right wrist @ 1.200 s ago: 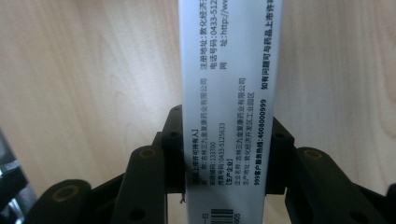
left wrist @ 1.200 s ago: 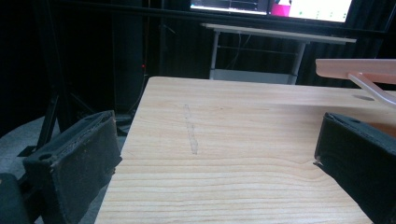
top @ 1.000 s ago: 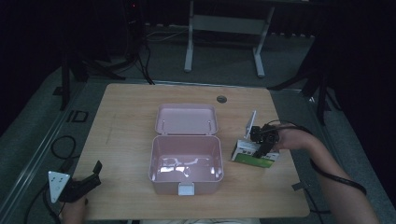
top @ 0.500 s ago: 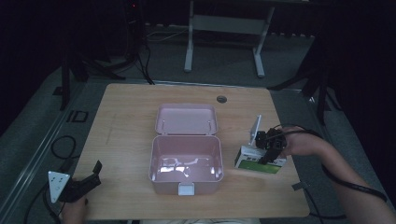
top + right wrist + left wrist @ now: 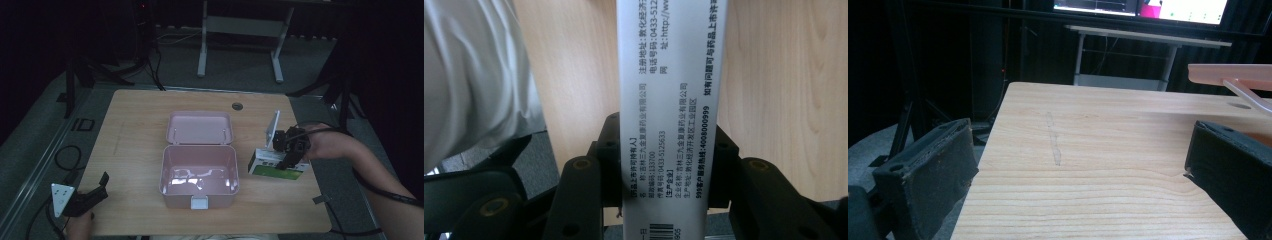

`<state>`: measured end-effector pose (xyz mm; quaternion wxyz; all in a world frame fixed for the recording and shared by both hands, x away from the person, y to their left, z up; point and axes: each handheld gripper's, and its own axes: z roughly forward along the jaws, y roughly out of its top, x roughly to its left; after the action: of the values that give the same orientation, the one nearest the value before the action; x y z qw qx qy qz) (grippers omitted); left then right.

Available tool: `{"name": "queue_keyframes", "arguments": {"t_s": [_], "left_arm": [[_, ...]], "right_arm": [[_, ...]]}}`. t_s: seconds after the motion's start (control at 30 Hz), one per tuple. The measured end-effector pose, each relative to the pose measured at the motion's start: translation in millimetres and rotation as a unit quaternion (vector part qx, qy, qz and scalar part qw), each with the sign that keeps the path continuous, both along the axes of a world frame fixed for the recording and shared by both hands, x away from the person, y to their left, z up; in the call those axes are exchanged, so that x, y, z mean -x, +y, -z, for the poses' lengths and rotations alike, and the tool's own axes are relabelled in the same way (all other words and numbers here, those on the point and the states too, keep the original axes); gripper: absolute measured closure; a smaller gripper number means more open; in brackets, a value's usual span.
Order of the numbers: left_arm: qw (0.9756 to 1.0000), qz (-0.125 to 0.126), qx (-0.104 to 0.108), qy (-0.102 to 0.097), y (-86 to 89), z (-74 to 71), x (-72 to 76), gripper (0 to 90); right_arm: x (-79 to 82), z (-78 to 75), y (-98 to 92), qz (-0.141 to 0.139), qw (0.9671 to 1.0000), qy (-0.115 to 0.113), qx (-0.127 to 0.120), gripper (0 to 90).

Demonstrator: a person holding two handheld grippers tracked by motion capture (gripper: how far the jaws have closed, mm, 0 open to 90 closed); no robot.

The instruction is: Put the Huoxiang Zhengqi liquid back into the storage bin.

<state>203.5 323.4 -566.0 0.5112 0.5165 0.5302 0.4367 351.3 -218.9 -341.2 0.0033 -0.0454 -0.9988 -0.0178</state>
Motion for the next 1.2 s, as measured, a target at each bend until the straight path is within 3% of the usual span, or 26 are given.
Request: {"name": "queue_keyframes", "arguments": {"t_s": [0.23,0.43,0.83,1.2], "left_arm": [[1.0000,0.001,0.000,-0.001,0.1,0.1,0.2,0.2],[1.0000,0.002,0.001,-0.002,0.2,0.2,0.3,0.2],[1.0000,0.002,0.002,-0.003,0.3,0.2,0.5,0.2],[1.0000,0.004,0.003,-0.004,0.7,0.3,0.8,0.2]], "right_arm": [[7.8,-31.6,25.0,-0.025,0.9994,-0.006,-0.024,61.7],[12.0,-43.9,46.3,-0.043,0.9988,-0.003,-0.024,61.7],[13.0,-50.6,88.5,-0.069,0.9974,0.001,-0.024,61.7],[15.6,-44.0,127.8,-0.093,0.9954,0.011,-0.022,61.7]]}}
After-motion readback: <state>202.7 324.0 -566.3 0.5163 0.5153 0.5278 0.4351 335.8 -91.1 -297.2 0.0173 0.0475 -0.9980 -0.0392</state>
